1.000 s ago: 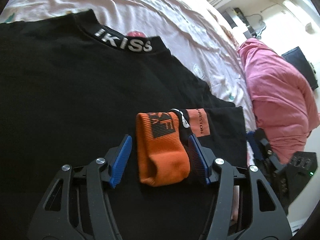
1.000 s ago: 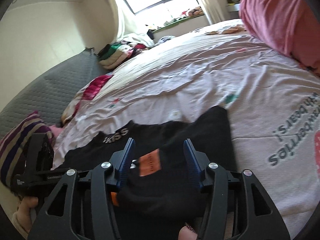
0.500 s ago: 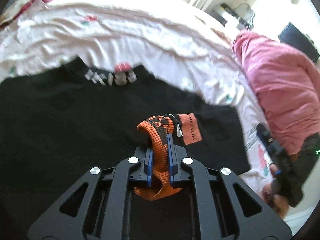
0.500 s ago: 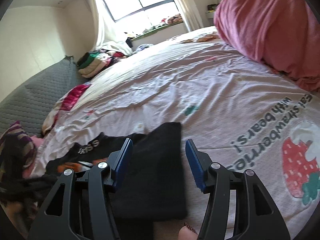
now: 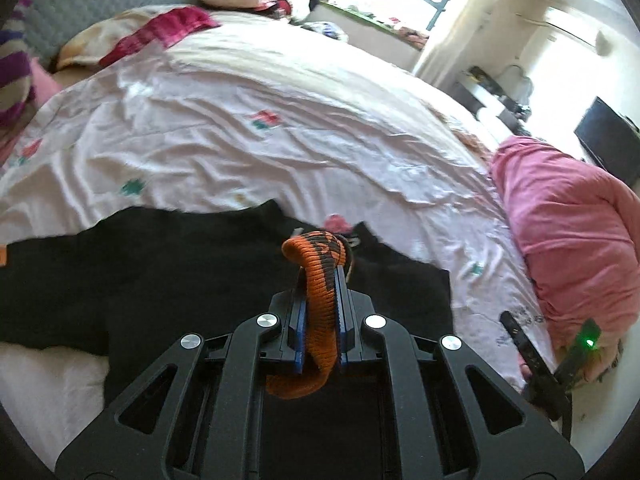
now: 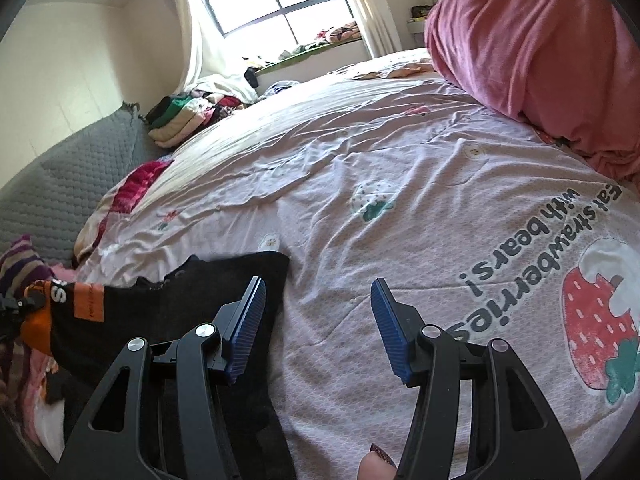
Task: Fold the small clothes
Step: 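Lay the cuff onto the shirt body with the left tool and open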
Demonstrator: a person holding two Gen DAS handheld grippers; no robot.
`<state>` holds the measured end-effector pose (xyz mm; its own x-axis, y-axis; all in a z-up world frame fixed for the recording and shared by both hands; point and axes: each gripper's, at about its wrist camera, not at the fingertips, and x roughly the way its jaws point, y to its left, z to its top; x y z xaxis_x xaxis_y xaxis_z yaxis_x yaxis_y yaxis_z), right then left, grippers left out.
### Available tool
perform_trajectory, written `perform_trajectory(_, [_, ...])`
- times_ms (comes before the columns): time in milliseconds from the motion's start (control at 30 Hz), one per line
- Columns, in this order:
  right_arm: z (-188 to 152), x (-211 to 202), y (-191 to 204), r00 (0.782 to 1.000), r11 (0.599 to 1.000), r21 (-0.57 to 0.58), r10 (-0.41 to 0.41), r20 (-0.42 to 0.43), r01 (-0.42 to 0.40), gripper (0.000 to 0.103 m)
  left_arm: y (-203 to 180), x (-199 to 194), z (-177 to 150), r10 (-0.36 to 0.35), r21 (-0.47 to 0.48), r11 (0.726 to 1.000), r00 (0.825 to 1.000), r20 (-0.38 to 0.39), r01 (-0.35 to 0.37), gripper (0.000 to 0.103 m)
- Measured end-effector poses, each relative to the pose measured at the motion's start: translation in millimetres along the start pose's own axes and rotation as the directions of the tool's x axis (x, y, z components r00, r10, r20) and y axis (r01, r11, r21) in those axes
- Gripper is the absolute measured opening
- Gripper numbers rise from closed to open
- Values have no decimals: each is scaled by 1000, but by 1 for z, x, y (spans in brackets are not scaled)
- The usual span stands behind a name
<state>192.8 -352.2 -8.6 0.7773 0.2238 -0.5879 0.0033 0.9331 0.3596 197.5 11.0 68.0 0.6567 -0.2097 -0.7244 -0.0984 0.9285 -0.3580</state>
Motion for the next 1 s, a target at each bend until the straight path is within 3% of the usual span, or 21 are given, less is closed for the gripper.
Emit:
perform_trajectory(233, [-9,4,25,1000,995,-101,5,-13,-7,57,44,20,-7,50,-81,995,997,-55,-54,8])
perform_trajectory(400, [-16,5,56,998,979,-200,36,-56,-47,57,62,12,-10,133,-75,988,991,-21,-134,12])
perform_trajectory(467, [-19,5,70,997,968,-242,45,-69,-60,62,61,7,-10,175,-51,983,985,-1,-175,12])
perform_trajectory(600, [-32,16,100,990,949,-307,30,-137,-71,65,56,21,-17,158,2,987,987,-41,-158,12])
perform_trajectory(733, [-52,37,118,967,951,-296,8,-256,-86,66,56,55,-37,201,64,979,970,-135,-194,15])
perform_trajectory(800, [-62,48,119,952,954,-298,-60,-301,-34,69,63,69,-50,224,69,974,961,-160,-215,16])
perform_trajectory(1000, [-72,48,124,952,955,-295,-103,-287,15,71,72,64,-57,192,60,981,972,-133,-185,18])
